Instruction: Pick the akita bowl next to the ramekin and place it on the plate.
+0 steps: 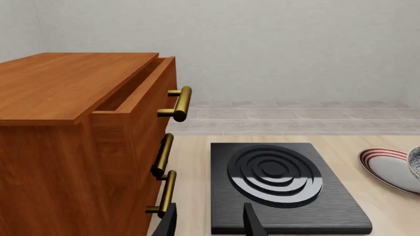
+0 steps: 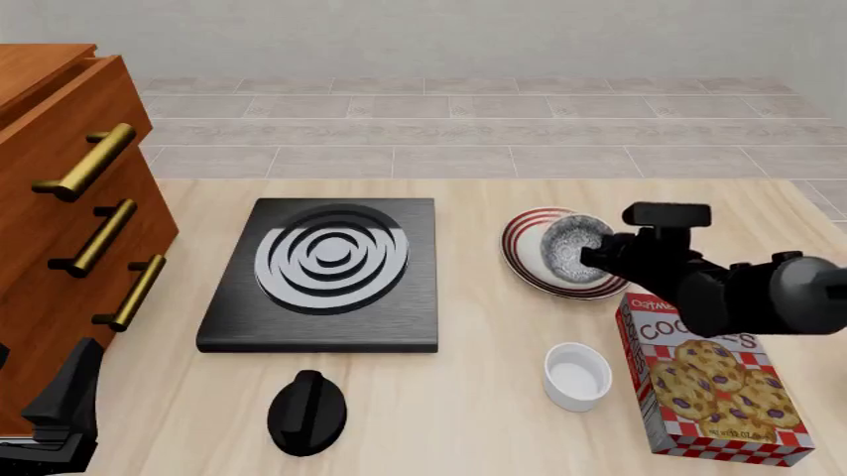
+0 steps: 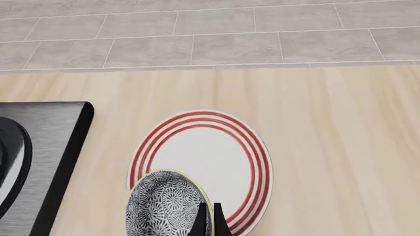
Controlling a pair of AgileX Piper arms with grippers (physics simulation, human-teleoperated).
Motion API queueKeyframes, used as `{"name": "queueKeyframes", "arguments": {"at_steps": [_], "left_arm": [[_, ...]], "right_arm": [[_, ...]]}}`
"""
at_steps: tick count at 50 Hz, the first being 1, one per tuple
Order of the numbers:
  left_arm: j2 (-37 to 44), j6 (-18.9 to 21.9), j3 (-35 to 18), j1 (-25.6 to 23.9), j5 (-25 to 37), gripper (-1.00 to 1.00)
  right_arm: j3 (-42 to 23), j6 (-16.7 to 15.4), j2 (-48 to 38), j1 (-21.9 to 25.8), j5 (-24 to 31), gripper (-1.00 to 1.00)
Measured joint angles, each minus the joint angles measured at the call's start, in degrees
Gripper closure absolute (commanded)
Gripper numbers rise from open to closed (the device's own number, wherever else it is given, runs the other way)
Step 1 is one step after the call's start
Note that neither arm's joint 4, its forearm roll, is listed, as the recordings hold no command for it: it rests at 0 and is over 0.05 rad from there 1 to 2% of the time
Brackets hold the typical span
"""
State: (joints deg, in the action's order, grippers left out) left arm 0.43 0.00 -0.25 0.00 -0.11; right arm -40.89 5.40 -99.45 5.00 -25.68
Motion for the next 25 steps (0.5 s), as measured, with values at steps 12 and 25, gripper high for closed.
{"name": "queueKeyframes", "arguments": {"at_steps": [12, 25], "left_arm": [[0.00, 0.00, 0.00, 0.00, 0.00, -1.00], [0.00, 0.00, 0.00, 0.00, 0.00, -1.00]], "right_arm": [[-0.64, -0.72, -1.65, -0.51, -0.80, 1.00], [-1.02, -1.09, -2.56, -0.79, -1.27, 1.00]]}}
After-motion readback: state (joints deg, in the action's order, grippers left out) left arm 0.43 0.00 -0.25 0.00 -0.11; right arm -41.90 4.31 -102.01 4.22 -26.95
